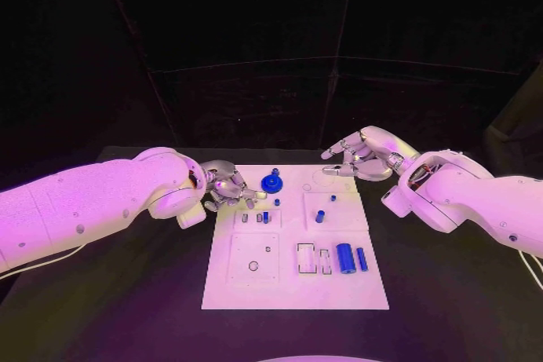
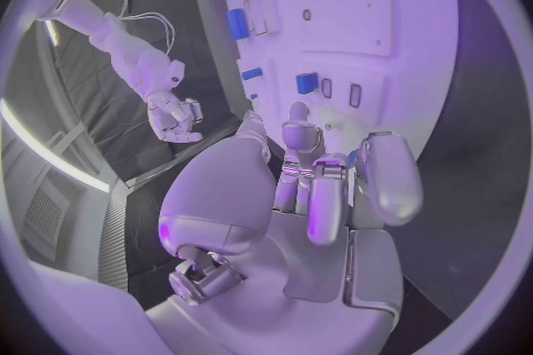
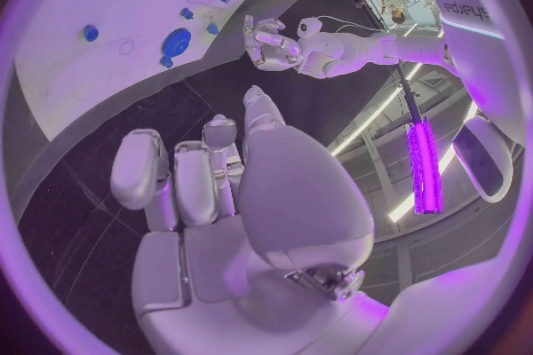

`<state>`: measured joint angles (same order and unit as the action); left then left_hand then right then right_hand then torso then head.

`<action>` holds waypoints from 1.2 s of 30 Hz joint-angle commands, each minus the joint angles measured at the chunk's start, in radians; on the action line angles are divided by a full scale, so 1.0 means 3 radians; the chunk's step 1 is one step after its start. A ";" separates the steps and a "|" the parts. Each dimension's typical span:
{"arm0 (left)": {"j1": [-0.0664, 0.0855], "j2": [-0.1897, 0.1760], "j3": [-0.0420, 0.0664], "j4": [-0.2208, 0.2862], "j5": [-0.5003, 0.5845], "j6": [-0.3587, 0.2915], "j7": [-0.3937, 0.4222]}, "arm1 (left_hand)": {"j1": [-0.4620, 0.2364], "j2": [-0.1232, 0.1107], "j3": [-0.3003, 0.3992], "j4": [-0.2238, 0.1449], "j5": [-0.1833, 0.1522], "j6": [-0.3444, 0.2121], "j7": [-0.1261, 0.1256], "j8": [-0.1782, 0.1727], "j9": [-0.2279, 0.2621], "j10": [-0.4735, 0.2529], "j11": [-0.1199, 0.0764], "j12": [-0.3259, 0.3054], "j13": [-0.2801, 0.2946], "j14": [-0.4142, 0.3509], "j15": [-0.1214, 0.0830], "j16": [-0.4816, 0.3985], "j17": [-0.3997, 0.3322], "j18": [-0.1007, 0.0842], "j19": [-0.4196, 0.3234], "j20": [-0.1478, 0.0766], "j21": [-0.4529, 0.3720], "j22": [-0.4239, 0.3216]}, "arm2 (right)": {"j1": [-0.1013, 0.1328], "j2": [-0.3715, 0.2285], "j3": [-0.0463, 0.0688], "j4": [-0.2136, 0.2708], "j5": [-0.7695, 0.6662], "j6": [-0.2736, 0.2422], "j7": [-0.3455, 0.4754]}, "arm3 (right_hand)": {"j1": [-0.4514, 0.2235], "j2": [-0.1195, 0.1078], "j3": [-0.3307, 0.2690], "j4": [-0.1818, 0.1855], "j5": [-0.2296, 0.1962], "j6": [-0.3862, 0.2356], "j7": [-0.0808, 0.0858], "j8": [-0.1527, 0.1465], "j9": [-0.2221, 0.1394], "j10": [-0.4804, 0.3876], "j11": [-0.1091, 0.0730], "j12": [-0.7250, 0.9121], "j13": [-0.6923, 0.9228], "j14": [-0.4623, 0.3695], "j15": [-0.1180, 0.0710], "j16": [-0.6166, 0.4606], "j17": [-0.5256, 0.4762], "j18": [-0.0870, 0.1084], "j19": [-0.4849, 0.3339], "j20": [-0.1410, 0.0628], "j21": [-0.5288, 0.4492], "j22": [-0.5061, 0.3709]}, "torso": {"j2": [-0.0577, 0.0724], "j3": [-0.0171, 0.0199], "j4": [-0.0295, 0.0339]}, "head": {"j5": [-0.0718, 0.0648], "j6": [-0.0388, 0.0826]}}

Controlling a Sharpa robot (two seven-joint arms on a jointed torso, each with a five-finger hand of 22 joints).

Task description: Assemble the parts on the task board

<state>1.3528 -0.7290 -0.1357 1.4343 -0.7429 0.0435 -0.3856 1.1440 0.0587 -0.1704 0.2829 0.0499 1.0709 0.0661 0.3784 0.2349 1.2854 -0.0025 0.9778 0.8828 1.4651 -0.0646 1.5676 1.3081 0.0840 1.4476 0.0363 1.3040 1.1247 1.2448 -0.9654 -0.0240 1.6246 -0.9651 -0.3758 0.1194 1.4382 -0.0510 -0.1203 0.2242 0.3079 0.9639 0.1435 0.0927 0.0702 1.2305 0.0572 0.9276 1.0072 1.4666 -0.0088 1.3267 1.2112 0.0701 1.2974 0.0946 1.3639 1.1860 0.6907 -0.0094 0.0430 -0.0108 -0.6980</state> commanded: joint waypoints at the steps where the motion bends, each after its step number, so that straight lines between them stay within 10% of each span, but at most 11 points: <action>1: 0.0045 0.0130 -0.0060 -0.0097 -0.0435 0.0328 -0.0532 | -0.0025 0.0046 -0.0093 0.0003 0.0009 -0.0075 -0.0015 0.0173 0.0139 -0.0011 -0.0023 0.0175 0.0174 0.0352 -0.0038 0.0011 0.0876 -0.0060 0.0074 -0.0013 0.0180 0.0272 | 0.0011 0.0006 0.0002 -0.0017 0.0191 0.0081 0.0055 | 0.0026 0.0024 -0.0014 -0.0004 0.0019 0.0015 -0.0005 0.0016 0.0000 -0.0012 -0.0009 -0.0021 -0.0015 0.0066 -0.0032 -0.0018 -0.0013 0.0064 -0.0020 0.0000 -0.0028 -0.0014 | -0.0028 0.0013 -0.0006 | 0.0016 -0.0007; 11: 0.0101 0.0519 -0.0183 -0.0316 -0.0525 0.0435 -0.0702 | -0.0026 0.0085 -0.0196 -0.0004 -0.0002 -0.0192 -0.0034 0.0404 0.0357 -0.0002 -0.0044 0.0321 0.0324 0.0352 -0.0053 0.0011 0.0876 -0.0095 0.0137 -0.0032 0.0314 0.0489 | 0.0014 0.0038 0.0002 -0.0071 0.0194 0.0102 -0.0008 | 0.0032 0.0036 -0.0033 -0.0015 0.0063 0.0014 -0.0007 0.0021 -0.0002 -0.0017 -0.0012 -0.0047 -0.0050 0.0063 -0.0035 -0.0051 -0.0047 0.0069 -0.0032 -0.0005 -0.0052 -0.0045 | -0.0025 0.0012 -0.0008 | 0.0045 -0.0012; 36: 0.0116 0.0851 -0.0200 -0.0623 -0.0667 0.0666 -0.0784 | 0.0031 0.0134 -0.0236 -0.0050 0.0007 -0.0328 -0.0035 0.0575 0.0550 -0.0018 -0.0046 0.0370 0.0371 0.0352 -0.0052 0.0011 0.0876 -0.0103 0.0146 -0.0033 0.0348 0.0552 | 0.0014 0.0072 0.0001 -0.0127 0.0173 0.0219 -0.0105 | 0.0036 0.0050 -0.0082 -0.0028 0.0197 0.0017 -0.0012 0.0033 -0.0004 -0.0016 -0.0018 -0.0075 -0.0101 0.0066 -0.0042 -0.0096 -0.0079 0.0076 -0.0042 -0.0012 -0.0091 -0.0088 | -0.0019 0.0008 -0.0006 | 0.0035 -0.0059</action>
<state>1.3853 -0.4760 -0.1960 1.2483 -0.9211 0.2138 -0.6098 1.1468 0.0926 -0.2395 0.2727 0.0500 0.9788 0.0550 0.5461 0.3991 1.2846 -0.0110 1.0864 0.9939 1.4636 -0.0734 1.5676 1.3077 0.0614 1.4645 0.0290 1.4022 1.2889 1.2469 -0.9449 -0.0242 1.5860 -0.9165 -0.3266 0.0919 1.4462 -0.0431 -0.1396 0.2159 0.3637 0.9639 0.1435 0.0967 0.0698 1.2269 0.0536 0.9086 0.9780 1.4668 -0.0164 1.3029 1.1885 0.0855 1.2938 0.0909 1.3434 1.1612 0.6850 -0.0067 0.0417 0.0015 -0.7145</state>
